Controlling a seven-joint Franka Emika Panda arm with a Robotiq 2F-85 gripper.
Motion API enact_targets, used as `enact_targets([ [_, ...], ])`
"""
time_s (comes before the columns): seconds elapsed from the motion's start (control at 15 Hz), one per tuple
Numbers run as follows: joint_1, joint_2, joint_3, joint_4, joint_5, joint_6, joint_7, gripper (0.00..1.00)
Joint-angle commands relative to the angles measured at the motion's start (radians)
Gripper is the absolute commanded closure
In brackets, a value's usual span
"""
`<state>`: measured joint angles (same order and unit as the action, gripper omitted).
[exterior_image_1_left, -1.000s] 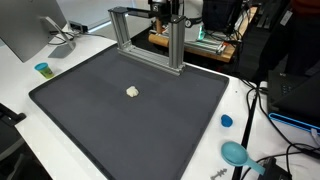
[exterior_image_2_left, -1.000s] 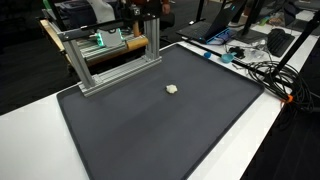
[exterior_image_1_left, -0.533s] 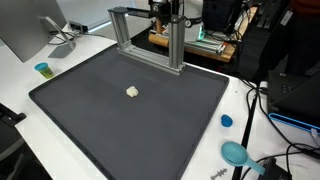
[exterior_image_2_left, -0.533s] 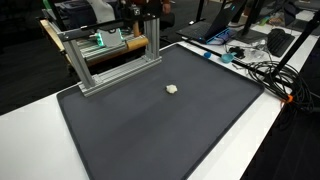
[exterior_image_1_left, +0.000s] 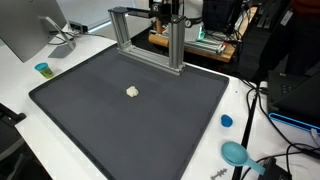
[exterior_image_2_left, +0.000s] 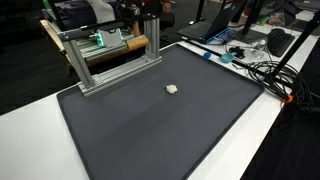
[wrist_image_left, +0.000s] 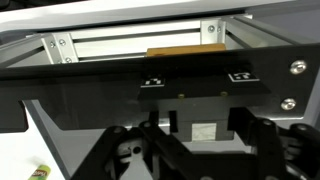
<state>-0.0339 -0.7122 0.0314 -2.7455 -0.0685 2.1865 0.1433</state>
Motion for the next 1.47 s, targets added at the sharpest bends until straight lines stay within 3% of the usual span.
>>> enact_targets([
  [0.0,-0.003,-0.013,-0.016,0.002,0.018,-0.032,-0.022,0.34],
  [0.07,-0.004,-0.014,-0.015,0.002,0.017,-0.034,-0.020,0.53],
  [0.2,-0.002,-0.016,-0.008,0.004,0.025,-0.040,-0.007,0.65],
  [0.47,-0.013,-0.016,0.003,0.004,0.013,-0.020,0.017,0.66],
  [0.67,0.003,-0.012,-0.012,0.004,0.000,-0.001,-0.050,0.66],
  [0.73,0.003,-0.011,-0.013,0.004,0.000,-0.005,-0.058,0.37],
  [0.8,0.000,-0.011,-0.009,0.004,-0.002,-0.006,-0.057,0.15],
  [0.87,0.000,-0.011,-0.009,0.004,-0.001,-0.010,-0.059,0.62],
  [1.4,0.029,-0.007,-0.052,0.005,0.052,-0.030,-0.113,0.66],
])
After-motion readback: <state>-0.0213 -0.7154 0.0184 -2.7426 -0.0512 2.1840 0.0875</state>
